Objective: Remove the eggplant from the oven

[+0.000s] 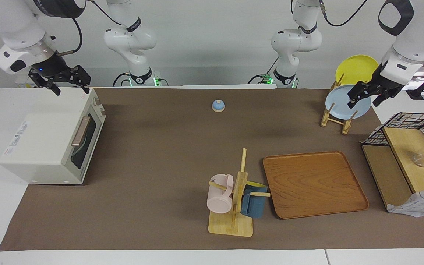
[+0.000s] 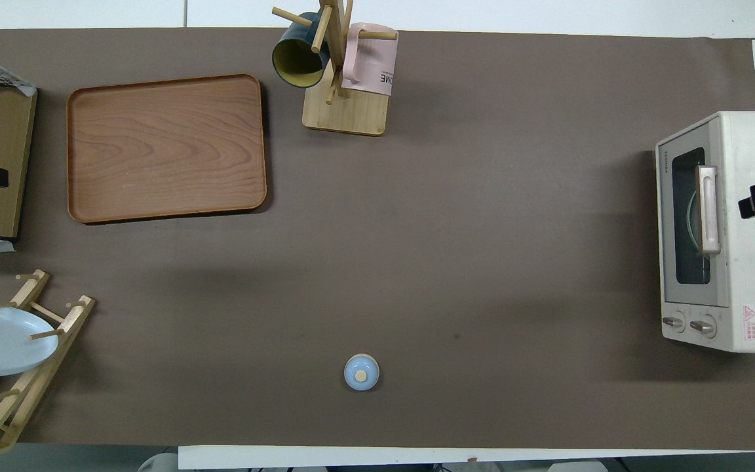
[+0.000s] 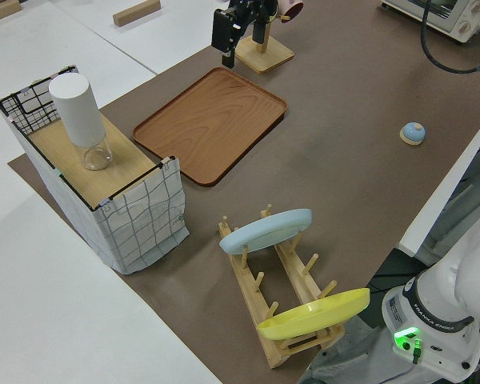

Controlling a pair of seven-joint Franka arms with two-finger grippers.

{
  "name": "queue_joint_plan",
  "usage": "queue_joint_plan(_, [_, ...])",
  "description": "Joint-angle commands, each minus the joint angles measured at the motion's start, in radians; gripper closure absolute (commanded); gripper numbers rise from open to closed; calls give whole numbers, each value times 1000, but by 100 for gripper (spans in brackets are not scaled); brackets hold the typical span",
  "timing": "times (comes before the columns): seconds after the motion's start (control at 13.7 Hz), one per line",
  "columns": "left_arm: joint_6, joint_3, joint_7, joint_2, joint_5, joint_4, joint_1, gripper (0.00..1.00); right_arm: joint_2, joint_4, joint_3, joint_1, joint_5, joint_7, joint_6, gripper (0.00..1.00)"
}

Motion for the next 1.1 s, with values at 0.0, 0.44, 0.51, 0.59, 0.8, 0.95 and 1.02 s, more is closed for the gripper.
queue_joint_plan(0.0, [-18, -2, 5, -1, 15, 7, 5, 0, -13, -9, -3, -3, 10, -1, 12, 0])
queue_joint_plan(0.44, [-18, -2, 5, 1, 15, 7, 5, 0, -33, -48, -4, 10, -61, -56, 78, 8])
queue_joint_plan(0.51, [-20, -2, 5, 1, 15, 7, 5, 0, -48, -93, -3, 11, -79, -64, 125, 32])
queue_joint_plan(0.59, [-18, -2, 5, -1, 15, 7, 5, 0, -59, -158, -1, 9, -77, -63, 185, 57])
queue_joint_plan(0.8, [-18, -2, 5, -1, 15, 7, 5, 0, -49, -355, -1, 23, -89, -55, 395, 100])
queue_joint_plan(0.95, [-18, -2, 5, -1, 15, 7, 5, 0, -6, -374, -1, 21, -146, -53, 420, 100])
queue_joint_plan(1.02, [-20, -2, 5, 1, 15, 7, 5, 0, 8, -378, -1, 21, -167, -53, 425, 100])
